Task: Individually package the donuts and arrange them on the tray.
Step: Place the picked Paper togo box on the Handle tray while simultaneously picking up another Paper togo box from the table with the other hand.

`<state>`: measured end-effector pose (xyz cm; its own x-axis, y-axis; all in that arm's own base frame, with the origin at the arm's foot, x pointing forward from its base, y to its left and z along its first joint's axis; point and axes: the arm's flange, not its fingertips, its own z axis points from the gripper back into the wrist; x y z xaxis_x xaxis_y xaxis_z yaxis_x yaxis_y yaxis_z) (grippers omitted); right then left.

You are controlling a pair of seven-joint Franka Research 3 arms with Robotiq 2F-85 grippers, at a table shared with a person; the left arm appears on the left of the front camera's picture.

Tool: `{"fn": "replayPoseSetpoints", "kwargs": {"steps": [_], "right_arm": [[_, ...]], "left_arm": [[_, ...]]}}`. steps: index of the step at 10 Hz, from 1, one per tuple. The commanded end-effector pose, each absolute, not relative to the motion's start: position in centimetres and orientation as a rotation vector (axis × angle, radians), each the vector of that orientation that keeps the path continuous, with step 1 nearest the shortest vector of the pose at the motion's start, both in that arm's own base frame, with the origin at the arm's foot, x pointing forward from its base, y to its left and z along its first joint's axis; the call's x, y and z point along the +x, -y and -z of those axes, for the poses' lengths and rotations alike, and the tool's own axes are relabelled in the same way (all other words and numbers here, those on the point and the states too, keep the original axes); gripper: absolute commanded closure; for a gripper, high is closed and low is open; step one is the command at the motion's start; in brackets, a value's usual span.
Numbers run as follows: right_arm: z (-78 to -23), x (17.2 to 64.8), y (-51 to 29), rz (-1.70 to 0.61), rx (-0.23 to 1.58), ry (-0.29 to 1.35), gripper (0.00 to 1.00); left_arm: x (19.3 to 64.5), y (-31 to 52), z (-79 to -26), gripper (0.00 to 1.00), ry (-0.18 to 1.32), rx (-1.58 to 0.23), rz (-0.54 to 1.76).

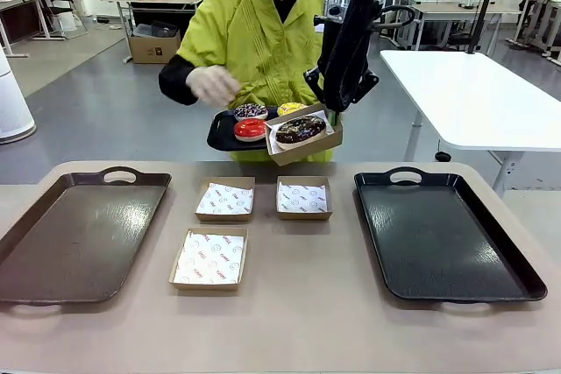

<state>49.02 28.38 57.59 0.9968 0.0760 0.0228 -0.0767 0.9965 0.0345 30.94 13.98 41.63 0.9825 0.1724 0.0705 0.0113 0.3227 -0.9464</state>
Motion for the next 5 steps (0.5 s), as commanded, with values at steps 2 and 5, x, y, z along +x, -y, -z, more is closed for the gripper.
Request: {"fn": "replayPoseSetpoints", "kwargs": {"steps": [2,5], "right_arm": [[-57.8,48.9,-28.2,-0.075,0.033,0.02,1.0],[-57.2,48.4,-25.3,-0.079,0.049,0.014,0.99]], "left_arm": [[30.9,-14.0,-41.7,0.0,0.178,-1.25,-0.107],[31.6,-12.5,-43.0,0.0,0.146,-1.147,-0.08]]}}
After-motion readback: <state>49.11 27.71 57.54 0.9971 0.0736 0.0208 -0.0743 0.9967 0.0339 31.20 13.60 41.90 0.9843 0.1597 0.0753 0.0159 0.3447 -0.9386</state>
